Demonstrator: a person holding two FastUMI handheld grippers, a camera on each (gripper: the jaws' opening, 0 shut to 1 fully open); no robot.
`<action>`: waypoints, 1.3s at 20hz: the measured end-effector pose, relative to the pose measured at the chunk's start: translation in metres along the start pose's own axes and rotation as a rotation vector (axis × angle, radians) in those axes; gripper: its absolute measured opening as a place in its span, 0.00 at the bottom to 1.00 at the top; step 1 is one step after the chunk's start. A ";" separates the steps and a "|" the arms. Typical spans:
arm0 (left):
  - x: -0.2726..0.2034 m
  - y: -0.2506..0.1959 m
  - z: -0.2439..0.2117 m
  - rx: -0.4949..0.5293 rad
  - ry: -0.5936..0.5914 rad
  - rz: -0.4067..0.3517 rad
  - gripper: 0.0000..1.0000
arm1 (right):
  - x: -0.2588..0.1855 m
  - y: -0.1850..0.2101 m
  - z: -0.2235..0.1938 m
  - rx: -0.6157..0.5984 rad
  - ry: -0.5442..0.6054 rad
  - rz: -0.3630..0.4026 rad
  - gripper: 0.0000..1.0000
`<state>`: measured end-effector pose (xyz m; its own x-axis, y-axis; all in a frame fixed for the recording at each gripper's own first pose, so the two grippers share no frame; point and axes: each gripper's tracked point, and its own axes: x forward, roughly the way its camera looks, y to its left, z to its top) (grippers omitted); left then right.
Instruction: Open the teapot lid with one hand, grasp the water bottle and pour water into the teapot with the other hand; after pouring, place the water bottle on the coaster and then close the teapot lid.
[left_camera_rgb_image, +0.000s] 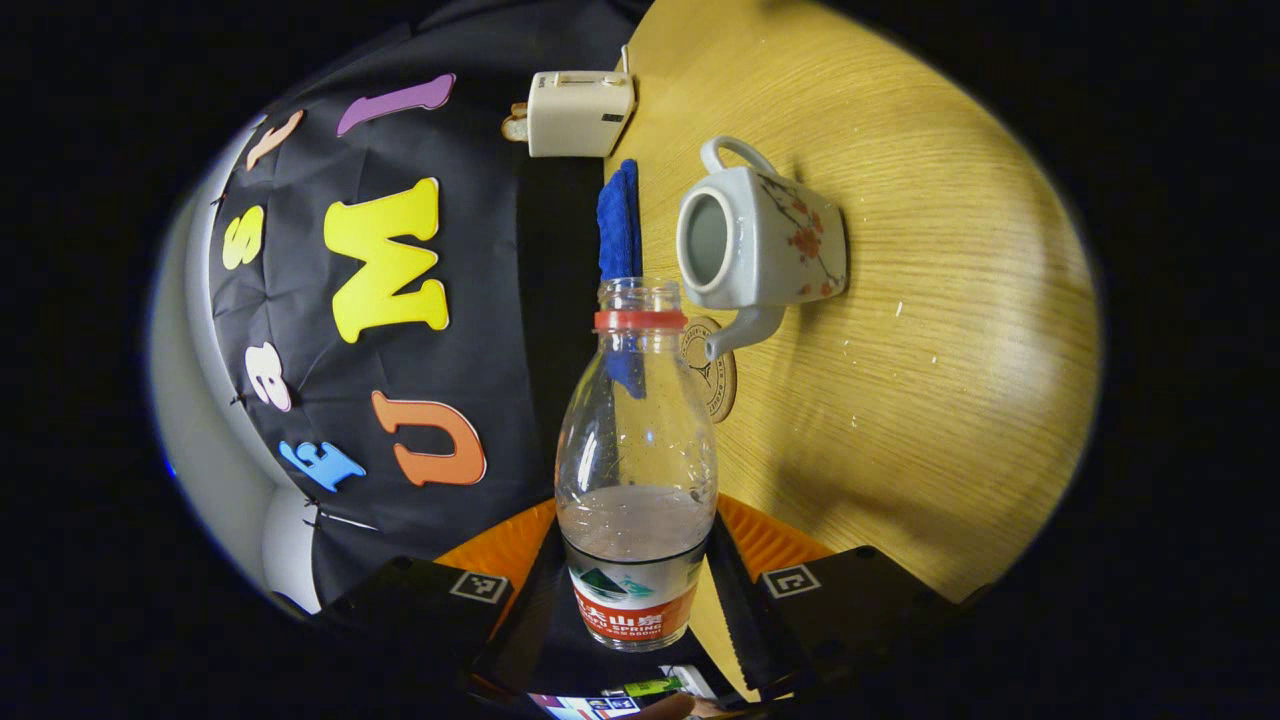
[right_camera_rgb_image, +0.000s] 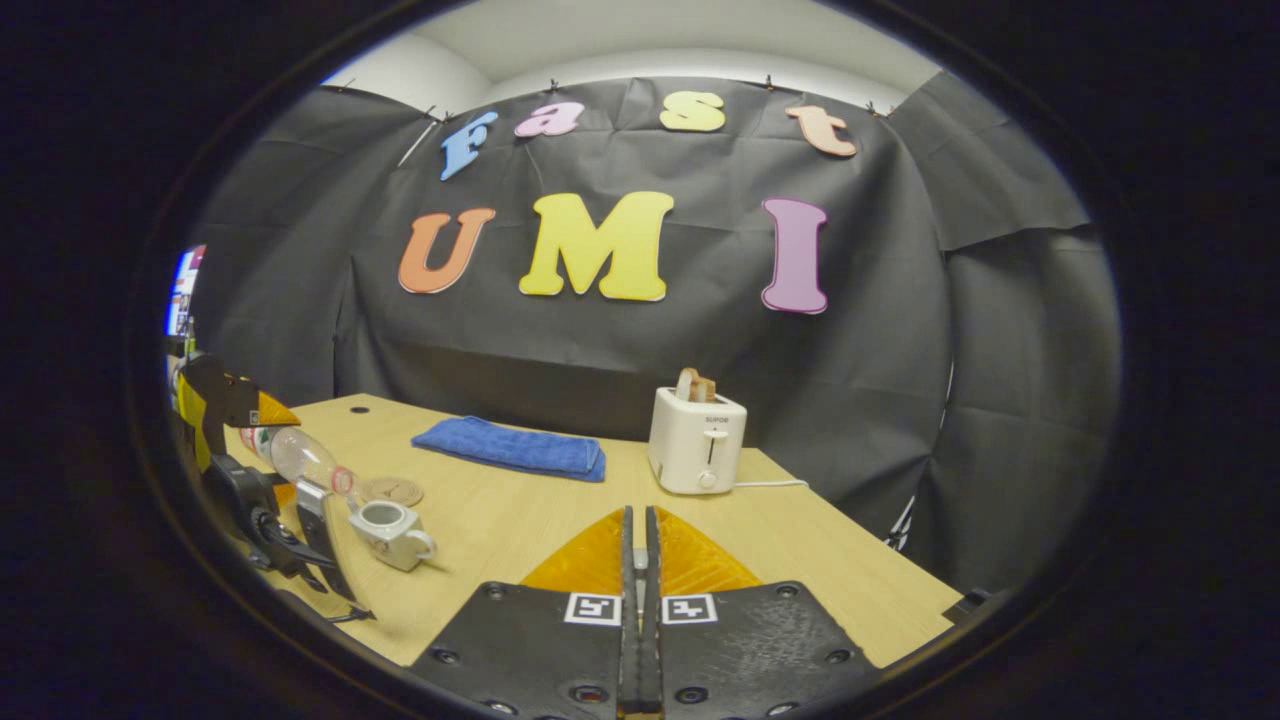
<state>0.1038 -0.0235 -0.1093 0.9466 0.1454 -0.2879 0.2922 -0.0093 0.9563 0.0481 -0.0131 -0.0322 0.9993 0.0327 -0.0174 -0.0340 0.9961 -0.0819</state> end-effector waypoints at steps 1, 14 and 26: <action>-0.001 0.001 0.003 0.028 -0.001 0.000 0.77 | 0.000 0.000 0.000 -0.001 0.000 0.000 0.00; -0.010 0.025 0.020 0.296 0.038 0.006 0.76 | 0.001 -0.006 0.001 0.013 0.001 0.002 0.00; -0.007 0.052 0.030 0.508 0.063 0.042 0.77 | 0.000 -0.017 0.003 0.002 -0.008 -0.012 0.00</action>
<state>0.1161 -0.0542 -0.0590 0.9534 0.1940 -0.2312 0.2985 -0.4935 0.8169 0.0490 -0.0296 -0.0278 0.9997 0.0216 -0.0090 -0.0222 0.9965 -0.0803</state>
